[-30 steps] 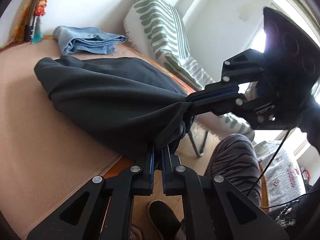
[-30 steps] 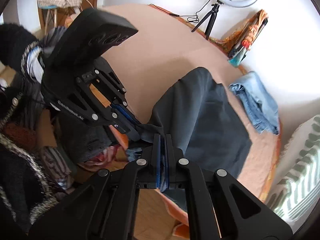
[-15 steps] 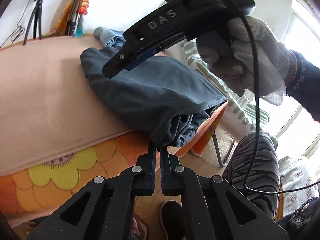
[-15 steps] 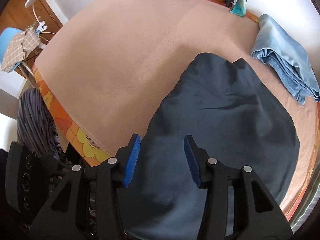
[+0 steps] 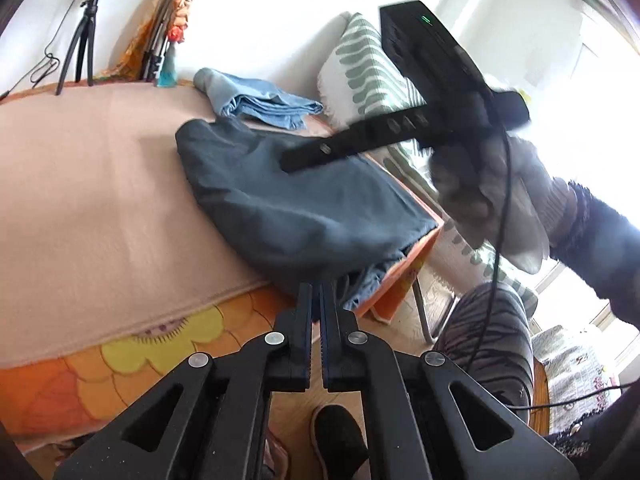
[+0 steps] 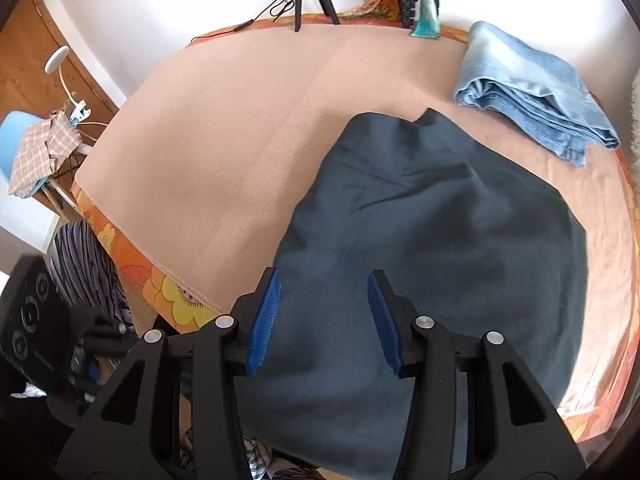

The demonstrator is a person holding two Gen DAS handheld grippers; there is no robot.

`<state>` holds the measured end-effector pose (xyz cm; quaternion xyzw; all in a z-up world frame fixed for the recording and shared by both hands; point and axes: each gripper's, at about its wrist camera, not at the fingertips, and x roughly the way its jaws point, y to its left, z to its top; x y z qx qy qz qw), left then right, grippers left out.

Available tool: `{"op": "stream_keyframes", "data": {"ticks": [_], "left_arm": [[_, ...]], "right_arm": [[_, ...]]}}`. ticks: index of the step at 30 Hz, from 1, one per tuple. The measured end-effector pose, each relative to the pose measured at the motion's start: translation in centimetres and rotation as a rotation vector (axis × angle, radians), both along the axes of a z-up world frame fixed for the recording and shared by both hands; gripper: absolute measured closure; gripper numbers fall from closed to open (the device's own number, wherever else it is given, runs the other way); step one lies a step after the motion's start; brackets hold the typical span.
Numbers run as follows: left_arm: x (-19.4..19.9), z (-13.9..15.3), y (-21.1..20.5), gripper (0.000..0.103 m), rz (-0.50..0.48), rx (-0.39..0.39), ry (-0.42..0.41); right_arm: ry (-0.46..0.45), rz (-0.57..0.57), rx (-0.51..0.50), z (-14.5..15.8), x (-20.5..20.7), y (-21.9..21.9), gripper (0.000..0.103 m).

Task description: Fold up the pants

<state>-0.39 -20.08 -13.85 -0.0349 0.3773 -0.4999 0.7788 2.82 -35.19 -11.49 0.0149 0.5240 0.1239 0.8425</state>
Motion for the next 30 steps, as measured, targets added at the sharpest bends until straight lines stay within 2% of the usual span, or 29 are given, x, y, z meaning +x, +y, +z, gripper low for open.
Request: {"op": "stream_keyframes", "data": {"ticks": [2,4,9,12,14,16,18,21,24,27,30], "left_arm": [[1.2,0.6,-0.9,0.101,-0.009,0.005,-0.010],[1.2,0.6,-2.2,0.101,-0.069,0.017,-0.011],[-1.5,-2.7,-4.4,0.101,-0.261,0.176,0.001],[-2.3,-4.7,-4.3,0.101,-0.273,0.259,0.040],[-2.2,-4.2,-3.2,0.101,-0.269,0.230,0.073],[-2.0,-2.2,-2.1,0.101,-0.249,0.193,0.034],[-1.2,0.1,-1.5,0.097,-0.214,0.155,-0.014],[0.3,2.1,-1.7,0.090,-0.168,0.115,-0.060],[1.8,2.4,-3.5,0.090,-0.166,0.129,-0.076],[2.0,0.4,-5.3,0.090,-0.221,0.193,-0.031],[1.2,-1.1,-5.5,0.090,-0.274,0.248,-0.008]], "right_arm": [[-0.003,-0.041,-0.015,0.0,-1.2,-0.9,0.055],[0.019,-0.072,-0.011,-0.8,-2.4,-1.8,0.055],[0.059,-0.083,-0.050,-2.8,-3.8,-3.3,0.055],[0.047,-0.114,-0.062,-3.0,-4.0,-5.1,0.055],[0.041,-0.146,-0.026,-2.7,-4.1,-7.0,0.055],[0.012,-0.183,0.060,-1.5,-4.8,-8.9,0.055],[-0.027,-0.211,0.065,-0.4,-5.5,-10.3,0.055],[-0.008,-0.225,0.059,-0.6,-6.2,-11.3,0.055],[0.037,-0.211,0.024,-2.1,-6.2,-11.0,0.055],[0.049,-0.171,-0.034,-2.9,-6.8,-10.5,0.055],[0.104,-0.157,-0.010,-3.4,-7.5,-11.2,0.055]]}}
